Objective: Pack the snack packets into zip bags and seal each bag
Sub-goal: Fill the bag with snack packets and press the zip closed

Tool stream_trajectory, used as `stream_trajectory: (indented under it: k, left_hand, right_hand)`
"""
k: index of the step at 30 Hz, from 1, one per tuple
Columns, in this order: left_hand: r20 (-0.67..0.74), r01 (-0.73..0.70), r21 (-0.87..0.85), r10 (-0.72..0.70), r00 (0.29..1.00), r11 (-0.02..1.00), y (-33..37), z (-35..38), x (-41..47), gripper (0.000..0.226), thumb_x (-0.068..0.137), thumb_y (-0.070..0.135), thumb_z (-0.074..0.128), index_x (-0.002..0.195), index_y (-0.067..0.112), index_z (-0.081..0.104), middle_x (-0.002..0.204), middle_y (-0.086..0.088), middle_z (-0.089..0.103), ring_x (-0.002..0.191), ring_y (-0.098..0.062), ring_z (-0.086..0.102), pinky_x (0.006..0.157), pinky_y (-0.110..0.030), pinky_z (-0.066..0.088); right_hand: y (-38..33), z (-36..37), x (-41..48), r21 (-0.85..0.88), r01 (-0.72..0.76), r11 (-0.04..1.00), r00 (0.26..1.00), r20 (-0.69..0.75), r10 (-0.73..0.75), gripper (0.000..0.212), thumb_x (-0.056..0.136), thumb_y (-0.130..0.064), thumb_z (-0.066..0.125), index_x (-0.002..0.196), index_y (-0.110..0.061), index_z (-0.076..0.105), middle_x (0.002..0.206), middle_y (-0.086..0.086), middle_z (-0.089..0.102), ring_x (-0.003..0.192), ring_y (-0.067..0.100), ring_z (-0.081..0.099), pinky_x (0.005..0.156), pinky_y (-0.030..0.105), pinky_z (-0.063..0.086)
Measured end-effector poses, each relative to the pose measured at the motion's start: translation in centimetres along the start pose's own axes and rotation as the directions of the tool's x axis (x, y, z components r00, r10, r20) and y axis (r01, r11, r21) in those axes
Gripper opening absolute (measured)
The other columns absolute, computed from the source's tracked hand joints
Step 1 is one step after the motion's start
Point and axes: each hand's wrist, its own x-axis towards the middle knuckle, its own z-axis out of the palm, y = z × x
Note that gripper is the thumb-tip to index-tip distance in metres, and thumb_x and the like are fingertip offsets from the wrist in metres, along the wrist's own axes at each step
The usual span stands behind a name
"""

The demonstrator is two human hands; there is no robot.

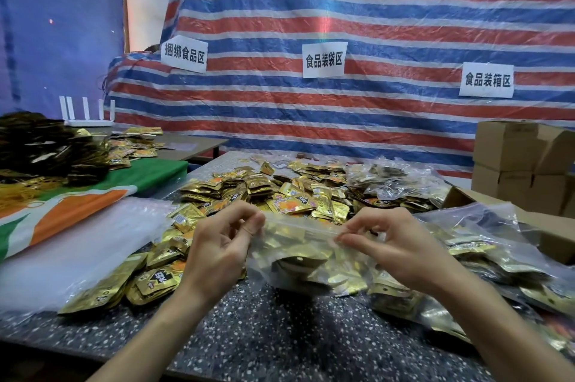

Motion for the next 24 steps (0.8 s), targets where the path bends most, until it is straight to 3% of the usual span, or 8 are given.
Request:
stream_trajectory:
  k: [2, 4, 8, 14, 18, 20, 22, 24]
  left_hand:
    - [-0.009, 0.003, 0.0, -0.003, 1.0, 1.0, -0.1, -0.3, 0.5, 0.023, 0.096, 0.011, 0.061, 0.078, 0.023, 0.068, 0.074, -0.001, 0.066, 0.068, -0.021, 0.058, 0.06, -0.045, 0.047]
    - [-0.003, -0.003, -0.014, 0.003, 1.0, 1.0, 0.1, -0.4, 1.1, 0.022, 0.098, 0.018, 0.06, 0.077, 0.025, 0.067, 0.075, 0.001, 0.066, 0.069, -0.02, 0.058, 0.06, -0.042, 0.049]
    - [-0.015, 0.005, -0.061, -0.006, 1.0, 0.998, 0.5, -0.4, 2.5, 0.021, 0.096, 0.031, 0.055, 0.077, 0.027, 0.064, 0.073, -0.001, 0.064, 0.066, -0.024, 0.057, 0.062, -0.038, 0.048]
    - [0.039, -0.038, -0.066, 0.04, 0.998, 0.997, 0.2, -0.8, 3.5, 0.02, 0.097, 0.028, 0.052, 0.081, 0.026, 0.064, 0.076, -0.002, 0.065, 0.067, -0.024, 0.057, 0.062, -0.031, 0.048]
    - [0.053, -0.054, -0.042, 0.056, 0.997, 0.998, 0.3, -0.8, 3.5, 0.018, 0.097, 0.029, 0.053, 0.082, 0.026, 0.063, 0.078, -0.003, 0.064, 0.067, -0.023, 0.056, 0.062, -0.034, 0.048]
    - [0.048, -0.055, -0.051, 0.057, 0.997, 0.997, 0.6, -0.6, 3.3, 0.018, 0.095, 0.028, 0.053, 0.08, 0.021, 0.061, 0.075, -0.004, 0.063, 0.066, -0.022, 0.056, 0.062, -0.035, 0.047]
    - [0.03, -0.051, -0.077, 0.053, 0.998, 0.996, 0.9, -0.1, 2.9, 0.021, 0.095, 0.027, 0.053, 0.078, 0.017, 0.059, 0.071, -0.005, 0.06, 0.064, -0.023, 0.054, 0.059, -0.035, 0.044]
    - [0.021, -0.051, -0.077, 0.053, 0.998, 0.996, 1.2, 0.7, 2.5, 0.025, 0.098, 0.028, 0.056, 0.076, 0.015, 0.058, 0.069, -0.007, 0.058, 0.063, -0.026, 0.052, 0.058, -0.039, 0.042]
  right_hand:
    - [-0.2, -0.6, 0.1, -0.019, 0.019, 1.0, 1.0, 0.008, -0.019, 0.006, 0.087, -0.026, 0.074, 0.087, -0.031, 0.078, 0.086, -0.012, 0.074, 0.085, 0.002, 0.065, 0.079, 0.023, 0.052]
    - [-0.3, -1.2, 0.3, -0.025, 0.044, 0.999, 0.999, -0.018, -0.044, 0.004, 0.087, -0.027, 0.074, 0.086, -0.029, 0.078, 0.083, -0.013, 0.074, 0.082, 0.002, 0.066, 0.075, 0.021, 0.052]
    - [-0.6, -2.1, 0.6, -0.088, 0.062, 0.994, 0.994, -0.086, -0.069, 0.02, 0.082, -0.048, 0.065, 0.082, -0.03, 0.074, 0.076, -0.012, 0.071, 0.074, 0.003, 0.065, 0.065, 0.021, 0.052]
    - [-1.1, -2.6, 0.9, -0.046, 0.068, 0.997, 0.99, -0.124, -0.073, 0.038, 0.075, -0.065, 0.052, 0.085, -0.033, 0.071, 0.083, -0.01, 0.071, 0.078, 0.004, 0.066, 0.07, 0.029, 0.055]
    - [-1.5, -2.4, 1.2, -0.143, 0.067, 0.987, 0.99, -0.113, -0.084, 0.028, 0.085, -0.049, 0.055, 0.087, -0.025, 0.07, 0.081, -0.007, 0.069, 0.075, 0.008, 0.064, 0.07, 0.038, 0.055]
    - [-1.3, -2.2, 1.4, -0.166, 0.038, 0.985, 0.993, -0.107, -0.056, 0.02, 0.092, -0.039, 0.058, 0.088, -0.023, 0.069, 0.082, -0.01, 0.066, 0.077, 0.004, 0.06, 0.068, 0.032, 0.05]
    - [-1.5, -1.7, 1.6, -0.209, 0.012, 0.978, 0.996, -0.088, -0.031, 0.011, 0.094, -0.036, 0.061, 0.093, -0.027, 0.068, 0.091, -0.018, 0.062, 0.083, -0.003, 0.056, 0.077, 0.024, 0.043]
    - [-2.4, -0.6, 1.9, -0.287, 0.028, 0.958, 0.997, -0.065, -0.049, 0.023, 0.092, -0.043, 0.062, 0.112, -0.032, 0.063, 0.112, -0.025, 0.054, 0.102, -0.006, 0.05, 0.094, 0.027, 0.041]
